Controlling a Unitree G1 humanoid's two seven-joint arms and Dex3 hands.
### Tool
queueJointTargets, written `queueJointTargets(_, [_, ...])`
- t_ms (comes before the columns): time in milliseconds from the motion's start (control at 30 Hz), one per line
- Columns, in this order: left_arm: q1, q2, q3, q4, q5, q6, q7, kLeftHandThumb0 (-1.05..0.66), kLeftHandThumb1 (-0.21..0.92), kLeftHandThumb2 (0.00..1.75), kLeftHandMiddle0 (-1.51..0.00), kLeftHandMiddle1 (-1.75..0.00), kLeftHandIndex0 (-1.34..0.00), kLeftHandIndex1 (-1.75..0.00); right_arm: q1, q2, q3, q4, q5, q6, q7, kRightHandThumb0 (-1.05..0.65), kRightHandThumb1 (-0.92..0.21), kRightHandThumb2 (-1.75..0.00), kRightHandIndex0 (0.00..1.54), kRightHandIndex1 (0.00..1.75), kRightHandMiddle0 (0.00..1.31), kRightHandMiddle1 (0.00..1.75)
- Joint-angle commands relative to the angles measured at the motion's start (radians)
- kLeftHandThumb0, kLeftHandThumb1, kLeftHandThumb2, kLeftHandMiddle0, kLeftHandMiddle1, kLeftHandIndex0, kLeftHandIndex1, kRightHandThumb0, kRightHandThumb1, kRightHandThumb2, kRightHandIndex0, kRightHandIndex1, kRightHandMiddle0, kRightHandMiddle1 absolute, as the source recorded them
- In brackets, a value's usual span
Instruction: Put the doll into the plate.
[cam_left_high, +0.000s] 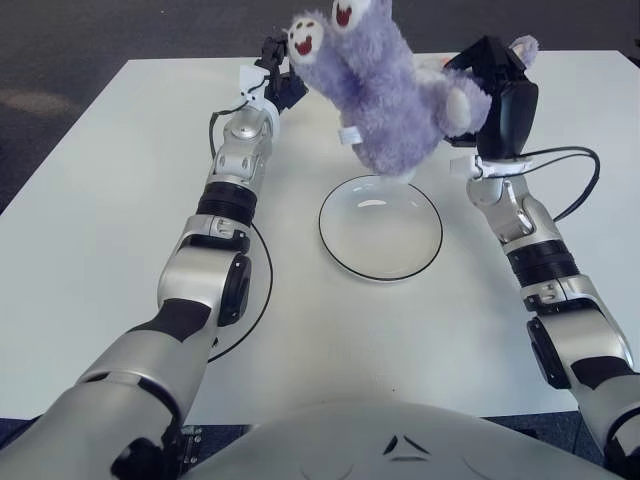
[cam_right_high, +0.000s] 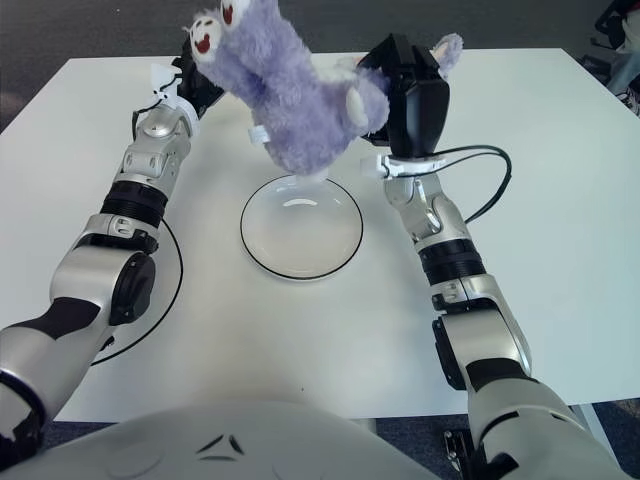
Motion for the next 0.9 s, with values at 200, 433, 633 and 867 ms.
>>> queueJointTargets(200, [0.002, 0.006, 0.005, 0.02, 0.007, 0.006, -0.013, -0.59, 0.92, 0.92, -0.15, -0.72, 0.0, -0.66, 0.062, -0.032, 0.026, -0.068, -0.133, -0.051, -0.164, 0.0, -0.08, -1.58, 0.82, 1.68, 0.56, 1.75])
queueJointTargets(433, [-0.001, 0.012, 0.002, 0.048, 0.014, -0.01, -0.022, -0.61, 0.92, 0.93, -0.13, -0.68, 0.0, -0.55, 0.095, -0.063, 0.062, -0.073, -0.198, -0.102, -0.237, 0.0, -0.1, -1.56, 0.79, 1.7, 0.54, 1.75])
queueJointTargets(633, [-0.004, 0.013, -0.001, 0.069, 0.017, -0.027, -0.034, -0.6, 0.92, 0.93, -0.15, -0.69, 0.0, -0.56, 0.148, -0.094, 0.095, -0.083, -0.246, -0.148, -0.292, 0.0, -0.12, -1.54, 0.77, 1.71, 0.53, 1.75])
queueJointTargets(867, [-0.007, 0.009, -0.003, 0.092, 0.022, -0.052, -0.035, -0.6, 0.92, 0.94, -0.17, -0.73, 0.0, -0.63, 0.142, -0.1, 0.114, -0.068, -0.284, -0.163, -0.349, 0.0, -0.13, -1.52, 0.76, 1.7, 0.51, 1.75])
